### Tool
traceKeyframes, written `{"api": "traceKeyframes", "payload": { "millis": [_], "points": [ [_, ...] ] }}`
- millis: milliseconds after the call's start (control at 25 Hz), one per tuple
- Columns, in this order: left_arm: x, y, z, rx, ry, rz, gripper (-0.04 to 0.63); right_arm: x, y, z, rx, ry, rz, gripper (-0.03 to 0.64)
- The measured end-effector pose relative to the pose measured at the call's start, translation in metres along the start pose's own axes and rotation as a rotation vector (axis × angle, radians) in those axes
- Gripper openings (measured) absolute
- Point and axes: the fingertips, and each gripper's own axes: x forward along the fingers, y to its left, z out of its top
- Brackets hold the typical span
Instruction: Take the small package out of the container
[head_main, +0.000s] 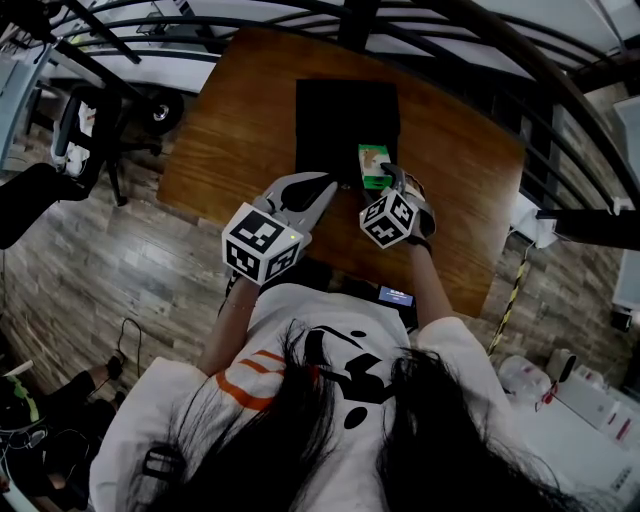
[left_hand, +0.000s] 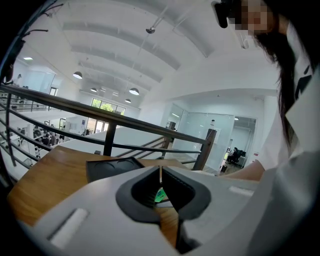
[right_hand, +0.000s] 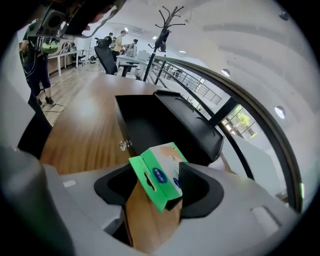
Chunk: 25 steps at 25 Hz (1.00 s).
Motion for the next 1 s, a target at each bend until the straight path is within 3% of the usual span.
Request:
{"api": "traceKeyframes", "payload": {
  "millis": [400, 680, 1000],
  "points": [
    [-0.001, -0.001, -0.001, 0.01, 0.004, -0.024, 0.001, -0.017, 0.003, 0.004, 0.073, -0.02, -0.003, 0.235],
    [-0.003, 0.001, -0.003, 0.017, 0.011, -0.04, 0.001, -0.033, -0.01, 0.017, 0.244, -0.073, -0.069, 0.168],
    [-0.006, -0.003, -0.007, 0.02, 0.02, -0.061, 0.002, -0.061, -0.014, 0.033, 0.429, -0.153, -0.063, 0.118]
  ]
}}
